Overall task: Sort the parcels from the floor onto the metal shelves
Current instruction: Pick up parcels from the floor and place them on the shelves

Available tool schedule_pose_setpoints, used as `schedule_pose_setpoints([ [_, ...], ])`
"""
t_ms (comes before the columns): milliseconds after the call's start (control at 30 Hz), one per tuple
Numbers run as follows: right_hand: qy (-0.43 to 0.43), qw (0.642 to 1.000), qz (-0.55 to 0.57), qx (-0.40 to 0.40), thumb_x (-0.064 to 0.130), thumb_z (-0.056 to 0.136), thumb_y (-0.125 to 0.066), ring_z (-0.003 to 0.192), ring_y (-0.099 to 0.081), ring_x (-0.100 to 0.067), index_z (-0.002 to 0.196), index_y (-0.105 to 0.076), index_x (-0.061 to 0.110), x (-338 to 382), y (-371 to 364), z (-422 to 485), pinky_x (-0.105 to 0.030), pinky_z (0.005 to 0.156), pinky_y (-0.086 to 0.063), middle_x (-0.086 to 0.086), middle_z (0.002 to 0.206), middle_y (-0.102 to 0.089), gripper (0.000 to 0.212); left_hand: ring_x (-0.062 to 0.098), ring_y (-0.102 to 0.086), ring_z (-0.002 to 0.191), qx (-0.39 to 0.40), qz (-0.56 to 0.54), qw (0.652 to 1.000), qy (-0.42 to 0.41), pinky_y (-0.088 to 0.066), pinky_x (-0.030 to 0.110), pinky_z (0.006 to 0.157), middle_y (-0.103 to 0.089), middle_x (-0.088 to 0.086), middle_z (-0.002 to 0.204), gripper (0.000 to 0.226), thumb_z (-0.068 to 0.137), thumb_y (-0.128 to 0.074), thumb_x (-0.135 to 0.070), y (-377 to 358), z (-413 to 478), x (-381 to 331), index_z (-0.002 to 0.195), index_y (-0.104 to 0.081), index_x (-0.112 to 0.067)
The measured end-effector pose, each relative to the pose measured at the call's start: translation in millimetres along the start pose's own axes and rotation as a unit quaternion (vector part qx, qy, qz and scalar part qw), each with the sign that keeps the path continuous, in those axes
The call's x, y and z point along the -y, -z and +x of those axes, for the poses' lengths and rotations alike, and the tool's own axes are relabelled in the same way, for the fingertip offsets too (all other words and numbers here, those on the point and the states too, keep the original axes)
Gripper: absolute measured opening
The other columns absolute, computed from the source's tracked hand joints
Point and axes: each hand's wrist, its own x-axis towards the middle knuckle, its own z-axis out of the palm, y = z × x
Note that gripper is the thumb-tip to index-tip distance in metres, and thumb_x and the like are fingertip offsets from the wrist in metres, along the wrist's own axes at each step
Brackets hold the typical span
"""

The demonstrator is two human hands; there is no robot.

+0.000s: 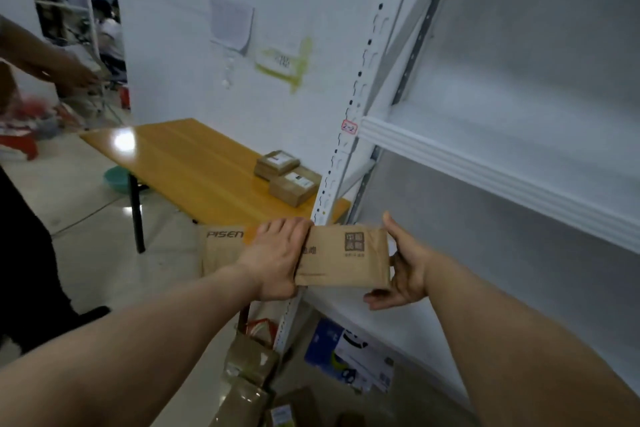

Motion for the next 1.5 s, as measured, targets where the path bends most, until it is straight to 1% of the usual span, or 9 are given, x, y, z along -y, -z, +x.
schedule_pose_setpoints([
  [200,0.064,0.998,0.010,-0.007,0.060,0.067,-0.078,0.094,-0.068,-0.037,0.129,-0.066,0.024,9.1,23.2,-34.3,-0.054,0.069,-0.058,-0.018,0.109,-0.074,0.072,0.023,-0.037,0.127,-0.044,-0.006,0.995,-0.092,-0.029,0.042,0.110,-0.037,0.003,0.139,0.113,0.056,-0.058,-0.081,35.7,22.9,-17.0,0.145,-0.021,-0.024],
  [267,0.094,0.995,0.002,-0.016,0.053,0.061,-0.080,0.096,-0.067,-0.037,0.114,-0.071,0.019,9.9,32.5,-41.9,-0.050,0.077,-0.057,-0.020,0.095,-0.076,0.064,0.020,-0.041,0.126,0.028,-0.156,0.987,-0.016,-0.035,0.039,0.108,-0.040,-0.004,0.140,0.110,0.053,-0.058,-0.091,58.4,33.2,-20.1,0.142,-0.026,-0.034],
  [400,0.174,0.985,-0.010,-0.016,0.041,0.064,-0.082,0.118,-0.064,-0.037,0.124,-0.069,0.013,11.2,57.0,-63.6,-0.052,0.106,-0.045,-0.018,0.120,-0.071,0.068,0.028,-0.041,0.135,0.029,-0.315,0.935,0.161,-0.035,0.049,0.112,-0.038,0.005,0.152,0.086,0.078,-0.054,-0.076,83.0,52.0,6.8,0.147,-0.036,-0.028],
  [533,0.270,0.962,0.026,0.028,0.023,0.076,-0.071,0.097,-0.072,-0.036,0.119,-0.069,0.007,16.7,85.7,-85.4,-0.046,0.084,-0.058,-0.020,0.113,-0.073,0.046,0.031,-0.049,0.123,0.036,-0.507,0.804,0.309,-0.036,0.045,0.107,-0.048,0.012,0.140,0.083,0.086,-0.051,-0.071,90.1,51.4,32.6,0.147,-0.035,-0.017],
  [700,0.369,0.924,0.086,0.045,0.011,0.076,-0.060,0.085,-0.073,-0.035,0.125,-0.065,0.010,29.9,112.3,-108.1,-0.044,0.070,-0.061,-0.021,0.106,-0.073,0.049,0.043,-0.035,0.138,0.153,-0.566,0.724,0.363,-0.026,0.061,0.111,-0.036,0.021,0.151,0.122,0.059,-0.048,-0.096,95.4,43.3,43.2,0.153,-0.024,-0.021],
  [900,0.404,0.904,0.135,0.045,0.012,0.071,-0.059,0.088,-0.072,-0.038,0.125,-0.065,0.006,38.2,122.0,-125.9,-0.049,0.075,-0.060,-0.021,0.106,-0.073,0.054,0.035,-0.069,0.102,0.176,-0.679,0.683,0.205,-0.050,0.053,0.095,-0.071,0.014,0.116,0.087,0.059,-0.082,-0.067,116.5,61.2,26.0,0.126,-0.061,-0.015],
  [1167,0.429,0.881,0.182,0.079,0.030,0.086,-0.069,0.117,-0.065,-0.041,0.127,-0.070,0.012,51.4,130.0,-142.3,-0.058,0.090,-0.055,-0.020,0.130,-0.066,0.044,0.043,-0.063,0.112,0.098,-0.723,0.684,0.020,-0.053,0.051,0.092,-0.064,0.023,0.125,0.077,0.068,-0.085,-0.037,177.3,87.1,6.6,0.133,-0.055,-0.008],
  [1333,0.492,0.846,0.187,0.082,0.039,0.084,-0.073,0.115,-0.067,-0.038,0.125,-0.072,0.014,66.8,133.0,-176.7,-0.054,0.088,-0.056,-0.018,0.128,-0.068,0.048,0.041,-0.066,0.107,0.028,-0.753,0.657,0.030,-0.053,0.054,0.091,-0.067,0.021,0.122,0.089,0.052,-0.089,-0.056,209.6,101.3,-5.9,0.126,-0.063,-0.013],
  [1500,0.573,0.795,0.195,0.042,0.038,0.083,-0.073,0.107,-0.071,-0.037,0.125,-0.070,0.013,88.9,140.1,-225.0,-0.049,0.074,-0.061,-0.018,0.123,-0.071,0.049,0.036,-0.071,0.097,-0.020,-0.792,0.609,0.039,-0.058,0.048,0.077,-0.071,0.016,0.115,0.045,0.072,-0.075,-0.053,245.0,116.0,-23.2,0.102,-0.077,-0.019],
])
